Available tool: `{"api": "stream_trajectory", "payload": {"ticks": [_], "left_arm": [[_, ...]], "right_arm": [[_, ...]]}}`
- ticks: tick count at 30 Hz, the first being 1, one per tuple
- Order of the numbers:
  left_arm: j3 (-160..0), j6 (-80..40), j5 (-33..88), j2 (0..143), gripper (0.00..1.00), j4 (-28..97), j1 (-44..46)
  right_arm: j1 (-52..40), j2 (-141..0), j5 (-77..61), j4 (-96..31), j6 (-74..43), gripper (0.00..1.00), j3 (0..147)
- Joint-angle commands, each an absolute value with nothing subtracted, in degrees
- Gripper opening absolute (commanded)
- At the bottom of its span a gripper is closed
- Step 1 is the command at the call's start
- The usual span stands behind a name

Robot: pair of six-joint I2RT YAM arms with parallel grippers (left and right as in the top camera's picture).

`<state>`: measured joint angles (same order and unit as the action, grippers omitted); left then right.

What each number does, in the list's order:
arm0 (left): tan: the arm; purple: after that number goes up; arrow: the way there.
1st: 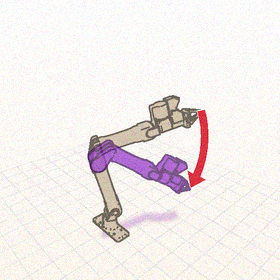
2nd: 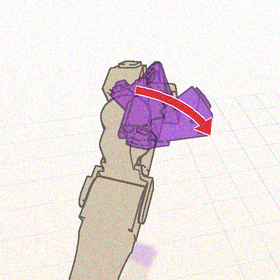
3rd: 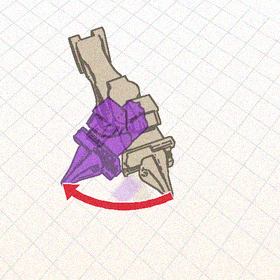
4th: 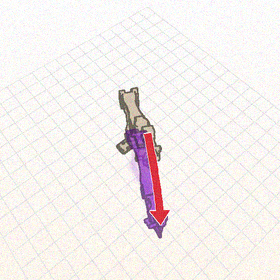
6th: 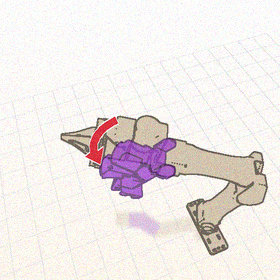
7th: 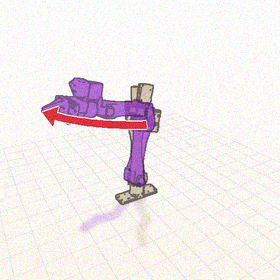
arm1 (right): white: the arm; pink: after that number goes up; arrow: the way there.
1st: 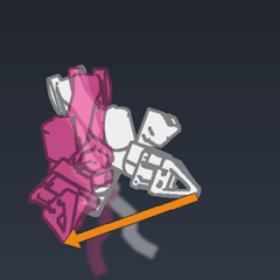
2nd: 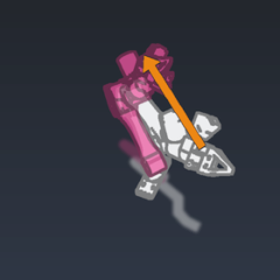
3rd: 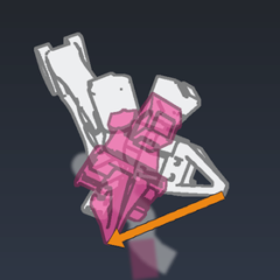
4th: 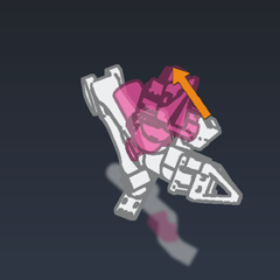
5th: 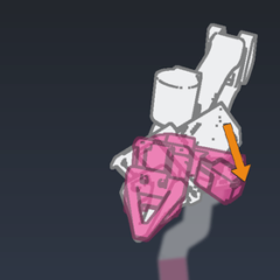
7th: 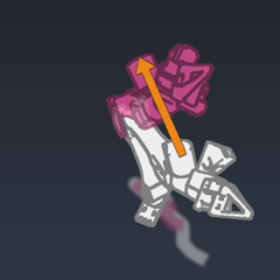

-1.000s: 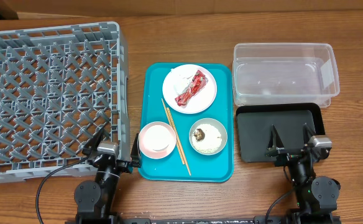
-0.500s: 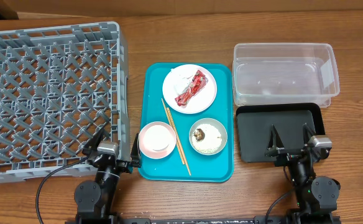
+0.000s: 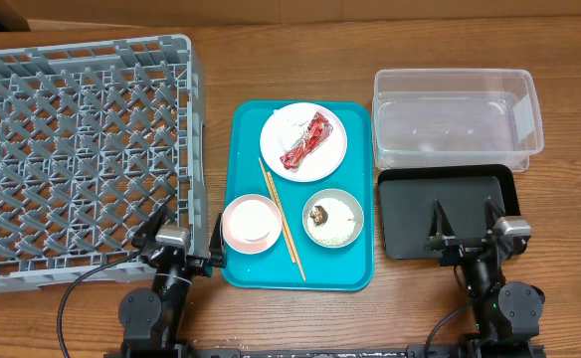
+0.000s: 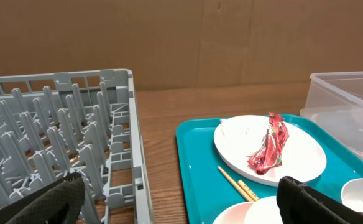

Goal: Sort waste into correct bins and load items into the dishwasher

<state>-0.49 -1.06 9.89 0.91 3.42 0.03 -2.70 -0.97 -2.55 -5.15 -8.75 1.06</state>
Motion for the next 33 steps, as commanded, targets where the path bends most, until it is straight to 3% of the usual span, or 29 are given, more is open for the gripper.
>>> {"api": "stream_trajectory", "payload": {"ticks": [1, 33], "left_arm": [[-0.30, 0.03, 9.96, 0.67, 1.00, 3.46, 0.40], [-0.30, 0.08, 9.89, 0.69, 1.00, 3.46, 0.40]], "right_arm": [[-2.50, -0.78, -2.02, -4.84, -8.56, 1.00, 0.58], [-2.50, -0.78, 0.01, -4.89, -8.60, 1.00, 0.58]]}}
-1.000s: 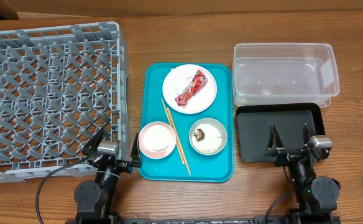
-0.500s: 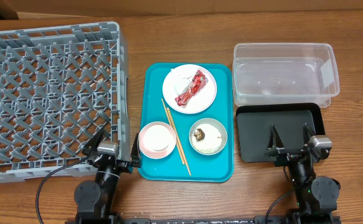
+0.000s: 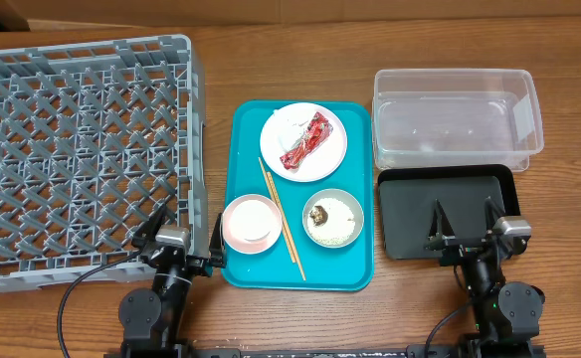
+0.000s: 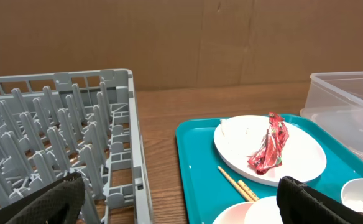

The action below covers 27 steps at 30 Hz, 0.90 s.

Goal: Sort waste into correct bins and load items into the dishwasher

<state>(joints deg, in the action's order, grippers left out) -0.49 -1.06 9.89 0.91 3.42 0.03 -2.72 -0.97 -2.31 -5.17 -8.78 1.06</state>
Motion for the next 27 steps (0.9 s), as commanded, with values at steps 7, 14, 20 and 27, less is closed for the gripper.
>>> {"api": "stream_trajectory", "payload": {"ticks": [7, 14, 20, 27], "left_arm": [[-0.30, 0.32, 7.18, 0.69, 1.00, 3.46, 0.40], [-9.02, -5.72, 6.24, 1.43, 1.00, 15.29, 0.40], [-20.49, -5.21, 5.98, 10.02, 1.00, 23.92, 0.40], [-41.54, -5.13, 2.87, 31.77, 1.00, 44.53, 0.38]], "right_arm": [[-2.59, -0.78, -0.99, -4.89, -10.17, 1.00, 0.58], [-2.59, -1.91, -1.72, -5.69, -18.28, 1.00, 4.36], [-2.59, -10.72, -4.23, -9.13, -17.72, 1.00, 13.91], [-2.59, -34.30, -9.39, -19.84, -14.76, 1.00, 36.38]]}}
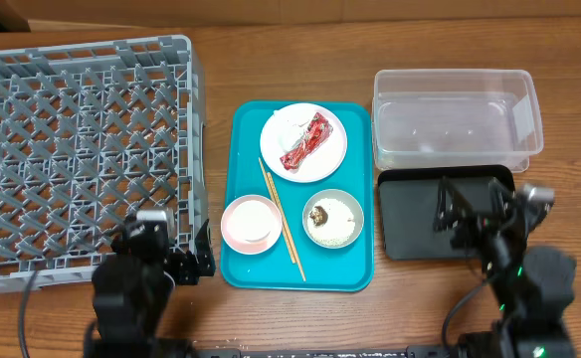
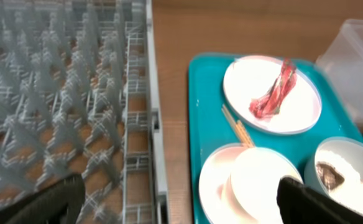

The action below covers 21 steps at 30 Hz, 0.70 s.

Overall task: Sort waste into correct bins and load items into the dishwasher
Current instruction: 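Reach the right gripper to the white plate and grasp the wrapper and tissue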

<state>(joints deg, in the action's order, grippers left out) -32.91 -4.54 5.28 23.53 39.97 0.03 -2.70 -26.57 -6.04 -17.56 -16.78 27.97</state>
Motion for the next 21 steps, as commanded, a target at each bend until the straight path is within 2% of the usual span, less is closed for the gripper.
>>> {"api": "stream_trajectory", "payload": {"ticks": [1, 6, 9, 13, 16, 21], "left_arm": [[-44.10, -5.13, 2.90, 34.50, 1.00, 46.85, 0.40], [-56.23, -5.28, 2.87, 48.10, 1.00, 58.76, 0.40], [-58.15, -5.37, 5.30, 51.40, 1.00, 60.16, 0.40], [-58.22, -5.39, 6.22, 52.51, 1.00, 61.08, 0.40], [-58.24, -5.37, 6.22, 52.49, 1.00, 60.88, 0.40], [-58.24, -5.37, 6.22, 52.49, 1.00, 60.93, 0.40]], "right_arm": [[-2.59, -37.60, -10.20, -21.98, -13.87, 1.00, 39.79], [-2.48, -57.08, -9.63, -42.96, -13.10, 1.00, 61.80], [-2.50, -62.74, -13.89, -44.51, -13.30, 1.00, 64.55], [-3.20, -66.54, -24.51, -39.13, -12.84, 1.00, 64.77], [-9.76, -69.28, -20.36, -37.28, -12.73, 1.00, 66.67], [-23.29, -78.59, -9.21, -41.28, -12.62, 1.00, 77.76]]}}
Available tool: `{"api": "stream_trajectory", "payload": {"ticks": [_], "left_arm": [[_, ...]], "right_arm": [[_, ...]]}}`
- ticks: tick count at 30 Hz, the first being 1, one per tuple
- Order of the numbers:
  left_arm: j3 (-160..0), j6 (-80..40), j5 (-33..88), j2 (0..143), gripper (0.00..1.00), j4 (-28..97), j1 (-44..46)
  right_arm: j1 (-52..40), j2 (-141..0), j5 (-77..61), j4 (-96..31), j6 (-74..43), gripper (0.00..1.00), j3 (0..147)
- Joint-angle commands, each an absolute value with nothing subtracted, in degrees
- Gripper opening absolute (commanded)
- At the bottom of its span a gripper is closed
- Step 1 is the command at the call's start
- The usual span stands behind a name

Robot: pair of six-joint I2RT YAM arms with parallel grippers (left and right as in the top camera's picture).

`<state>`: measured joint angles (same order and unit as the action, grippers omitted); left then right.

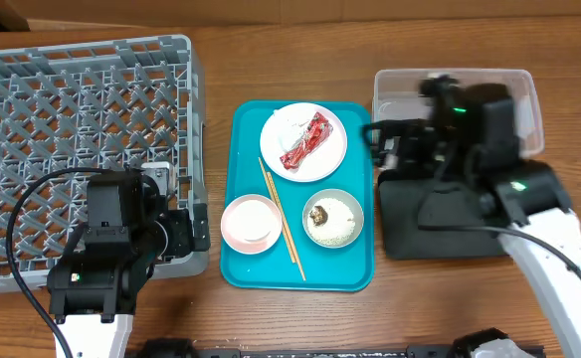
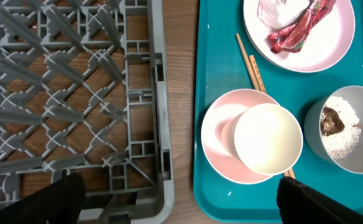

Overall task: Sort waste into correct bins and load items into the dishwasher
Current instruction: 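Reach the right gripper to the white plate and grasp the wrapper and tissue, then carry the wrapper and tissue right and drop them into the clear bin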

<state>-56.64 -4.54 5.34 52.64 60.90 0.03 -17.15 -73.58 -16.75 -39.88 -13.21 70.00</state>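
A teal tray (image 1: 355, 268) holds a white plate (image 1: 303, 141) with a red wrapper (image 1: 306, 139), chopsticks (image 1: 283, 219), a pink plate (image 1: 251, 223) and a grey bowl (image 1: 333, 218) of food scraps. In the left wrist view a cream cup (image 2: 267, 138) sits on the pink plate (image 2: 222, 134). My left gripper (image 2: 181, 202) is open and empty, hanging over the grey dish rack's (image 1: 72, 129) front right corner and the tray's left edge. My right gripper (image 1: 395, 144), blurred, points at the tray's right edge; its fingers look apart and empty.
A clear plastic bin (image 1: 489, 89) stands at the back right, with a black bin (image 1: 450, 214) in front of it. The right arm crosses above both. Bare wooden table lies between rack and tray and along the front edge.
My left arm has moved further from the front edge, and its camera now looks straight down. My right arm has moved from the black bin's front to above both bins, its gripper near the tray.
At the first two moments both arms rested at the table's front edge, grippers open, nothing moving. Then both were lifted, the left by the rack corner and the right over the black bin. Now both are further out. Nothing on the tray has moved.
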Motion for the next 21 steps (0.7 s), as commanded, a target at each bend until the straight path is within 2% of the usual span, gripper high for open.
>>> {"api": "stream_trajectory", "payload": {"ticks": [1, 5, 10, 18, 21], "left_arm": [[-58.24, -5.37, 6.22, 52.49, 1.00, 60.93, 0.40], [-58.24, -5.37, 6.22, 52.49, 1.00, 60.49, 0.40], [-58.22, -5.37, 6.00, 52.49, 1.00, 60.58, 0.40], [-58.22, -5.37, 6.02, 52.49, 1.00, 60.40, 0.40], [-58.22, -5.37, 6.02, 52.49, 1.00, 60.42, 0.40]], "right_arm": [[-25.15, -81.28, -6.85, -42.28, -13.15, 1.00, 80.60], [-28.93, -93.47, -3.70, -43.03, -16.16, 1.00, 90.48], [-29.63, -109.56, -1.04, -38.76, -25.63, 1.00, 94.52], [-31.35, -122.45, -1.13, -35.11, -31.79, 1.00, 94.52], [-32.49, -124.75, -0.80, -34.50, -33.26, 0.93, 94.52]]}}
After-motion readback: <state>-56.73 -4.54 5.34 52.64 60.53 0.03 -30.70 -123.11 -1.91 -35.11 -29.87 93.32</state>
